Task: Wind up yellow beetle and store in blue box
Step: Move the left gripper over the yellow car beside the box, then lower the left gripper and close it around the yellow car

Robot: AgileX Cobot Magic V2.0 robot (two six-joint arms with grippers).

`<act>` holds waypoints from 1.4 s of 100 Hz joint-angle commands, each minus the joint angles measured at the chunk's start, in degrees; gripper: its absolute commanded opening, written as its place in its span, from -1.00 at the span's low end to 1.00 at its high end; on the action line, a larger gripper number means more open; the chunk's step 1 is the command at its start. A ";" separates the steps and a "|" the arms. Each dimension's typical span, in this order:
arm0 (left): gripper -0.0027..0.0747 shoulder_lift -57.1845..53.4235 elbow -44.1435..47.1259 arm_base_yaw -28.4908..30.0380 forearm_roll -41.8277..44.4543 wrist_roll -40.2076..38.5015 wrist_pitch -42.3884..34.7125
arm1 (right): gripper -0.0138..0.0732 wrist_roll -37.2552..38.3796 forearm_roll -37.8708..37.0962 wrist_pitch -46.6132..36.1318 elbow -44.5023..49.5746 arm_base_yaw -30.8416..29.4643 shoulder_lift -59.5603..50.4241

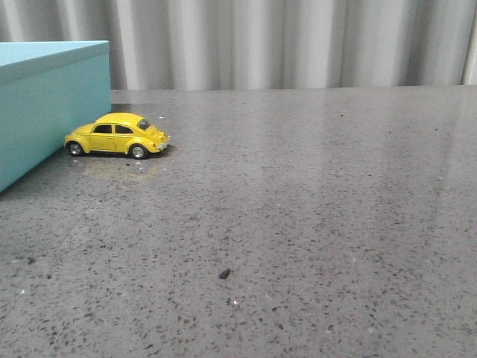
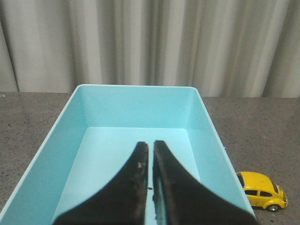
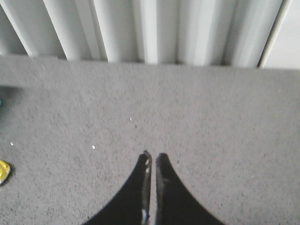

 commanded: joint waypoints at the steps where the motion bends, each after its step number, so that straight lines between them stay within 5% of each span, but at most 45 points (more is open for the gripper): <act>1: -0.98 3.75 -4.81 -1.32 -0.44 0.65 -2.18 | -0.82 -0.66 -0.27 -8.43 2.80 0.06 -5.83; 22: -0.87 11.03 -9.46 -7.40 -0.44 5.23 -1.25 | -0.82 -0.66 1.09 -9.99 13.10 0.06 -17.60; 56: 0.32 23.40 -17.66 -16.68 0.19 12.84 0.94 | -0.82 -0.66 1.22 -9.87 23.40 0.06 -31.51; 126: 0.34 50.92 -51.06 -21.73 0.51 42.31 36.31 | -0.82 -0.66 1.57 -9.78 23.79 0.06 -34.59; 140: 0.34 54.98 -54.69 -21.73 0.51 42.83 41.34 | -0.82 -0.66 1.57 -9.89 23.79 0.06 -34.59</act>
